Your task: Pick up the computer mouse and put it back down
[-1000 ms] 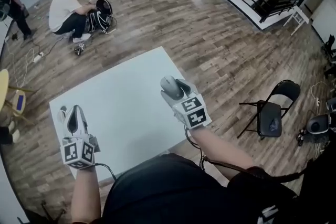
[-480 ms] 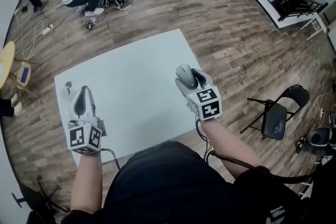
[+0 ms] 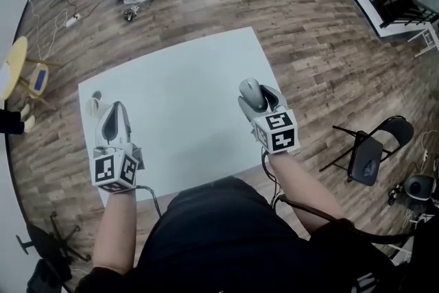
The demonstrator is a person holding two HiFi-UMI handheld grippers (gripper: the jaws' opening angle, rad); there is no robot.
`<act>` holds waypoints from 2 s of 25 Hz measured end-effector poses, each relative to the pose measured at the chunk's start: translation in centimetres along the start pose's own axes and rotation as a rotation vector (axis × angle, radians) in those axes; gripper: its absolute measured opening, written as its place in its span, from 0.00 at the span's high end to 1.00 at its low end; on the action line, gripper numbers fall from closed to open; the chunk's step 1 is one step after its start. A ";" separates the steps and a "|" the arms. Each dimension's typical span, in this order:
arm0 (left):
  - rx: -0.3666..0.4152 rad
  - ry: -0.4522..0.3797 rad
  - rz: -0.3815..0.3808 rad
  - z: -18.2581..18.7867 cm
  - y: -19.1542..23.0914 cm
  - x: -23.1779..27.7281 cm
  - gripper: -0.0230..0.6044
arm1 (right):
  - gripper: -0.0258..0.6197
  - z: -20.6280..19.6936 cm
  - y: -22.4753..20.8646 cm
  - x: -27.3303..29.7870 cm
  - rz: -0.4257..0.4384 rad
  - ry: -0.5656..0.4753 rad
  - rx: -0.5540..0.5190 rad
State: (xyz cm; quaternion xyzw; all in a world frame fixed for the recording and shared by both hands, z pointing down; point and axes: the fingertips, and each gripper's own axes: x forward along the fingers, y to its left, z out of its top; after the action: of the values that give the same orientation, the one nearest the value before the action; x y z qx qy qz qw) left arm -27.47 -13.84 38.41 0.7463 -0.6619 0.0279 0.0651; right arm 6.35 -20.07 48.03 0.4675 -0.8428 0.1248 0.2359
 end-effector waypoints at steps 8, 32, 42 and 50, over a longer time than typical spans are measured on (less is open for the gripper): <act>0.001 0.020 -0.002 -0.4 -0.3 -0.1 0.95 | 0.50 -1.6 0.2 0.3 -0.001 0.029 -0.001; -0.028 0.175 -0.060 -7.1 -0.9 -0.1 0.95 | 0.50 -5.1 0.8 1.5 -0.009 0.116 0.025; -0.029 0.219 -0.085 -9.3 -1.2 0.2 0.95 | 0.50 -7.4 0.7 1.5 -0.028 0.160 0.042; -0.036 0.250 -0.090 -11.0 -1.4 -0.3 0.95 | 0.50 -9.7 0.5 2.2 -0.039 0.199 0.054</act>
State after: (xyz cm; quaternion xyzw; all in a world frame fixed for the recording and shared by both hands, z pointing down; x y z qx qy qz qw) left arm -25.60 -11.93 49.14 0.7646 -0.6150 0.1059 0.1613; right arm 7.66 -17.25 57.49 0.4754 -0.8023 0.1884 0.3081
